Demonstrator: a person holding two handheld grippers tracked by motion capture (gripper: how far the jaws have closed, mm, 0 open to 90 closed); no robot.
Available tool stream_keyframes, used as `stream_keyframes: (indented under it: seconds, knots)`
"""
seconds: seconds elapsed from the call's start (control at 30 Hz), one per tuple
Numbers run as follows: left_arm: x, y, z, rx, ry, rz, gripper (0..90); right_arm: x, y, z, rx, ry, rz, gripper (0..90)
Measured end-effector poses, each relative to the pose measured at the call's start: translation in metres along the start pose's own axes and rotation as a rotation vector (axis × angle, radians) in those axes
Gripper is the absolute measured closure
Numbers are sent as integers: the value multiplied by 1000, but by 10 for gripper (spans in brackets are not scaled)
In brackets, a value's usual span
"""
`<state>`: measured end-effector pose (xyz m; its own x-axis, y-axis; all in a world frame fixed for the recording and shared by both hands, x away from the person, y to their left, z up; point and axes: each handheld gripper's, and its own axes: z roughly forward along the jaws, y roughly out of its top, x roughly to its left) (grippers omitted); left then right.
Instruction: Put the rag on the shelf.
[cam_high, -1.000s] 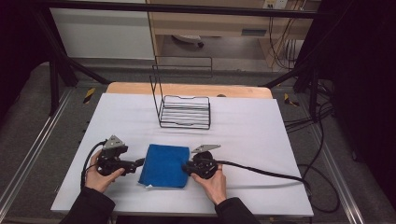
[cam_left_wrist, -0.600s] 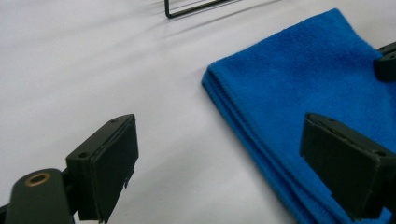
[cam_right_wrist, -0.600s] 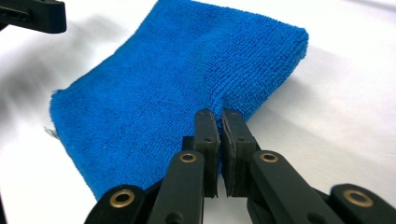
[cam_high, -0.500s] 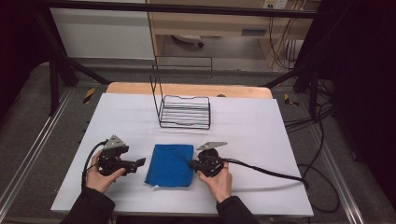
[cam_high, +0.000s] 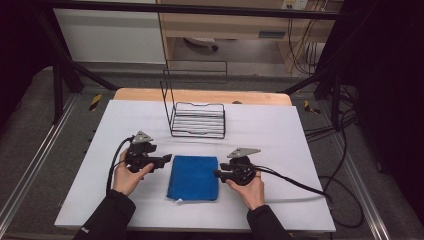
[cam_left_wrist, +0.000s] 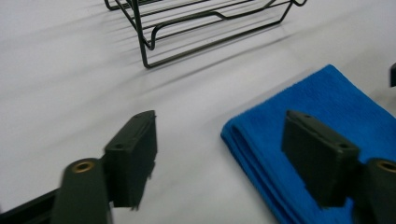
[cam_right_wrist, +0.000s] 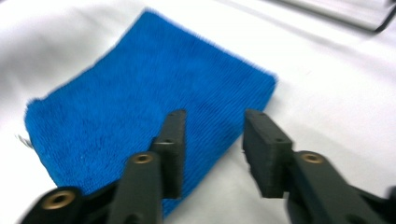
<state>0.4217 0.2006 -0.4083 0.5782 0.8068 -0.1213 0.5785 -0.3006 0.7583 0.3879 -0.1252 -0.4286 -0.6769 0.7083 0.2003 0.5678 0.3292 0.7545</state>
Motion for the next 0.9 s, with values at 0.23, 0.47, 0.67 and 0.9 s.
stream_keyframes:
  seconds: [0.23, 0.47, 0.67, 0.9]
  knots:
    - [1, 0, 27, 69, -47, -25, 473, -13, -3, -15, -44, -10, -18, 376]
    - [-5, -5, 43, 123, -85, -8, 595, -16, -7, -12, -27, -2, -20, 339]
    - [-12, -10, 46, 137, -83, 28, 651, -16, -6, -12, -41, 5, -16, 333]
    - [-13, -10, 47, 146, -92, 23, 722, -20, -2, -11, -52, 5, -4, 310]
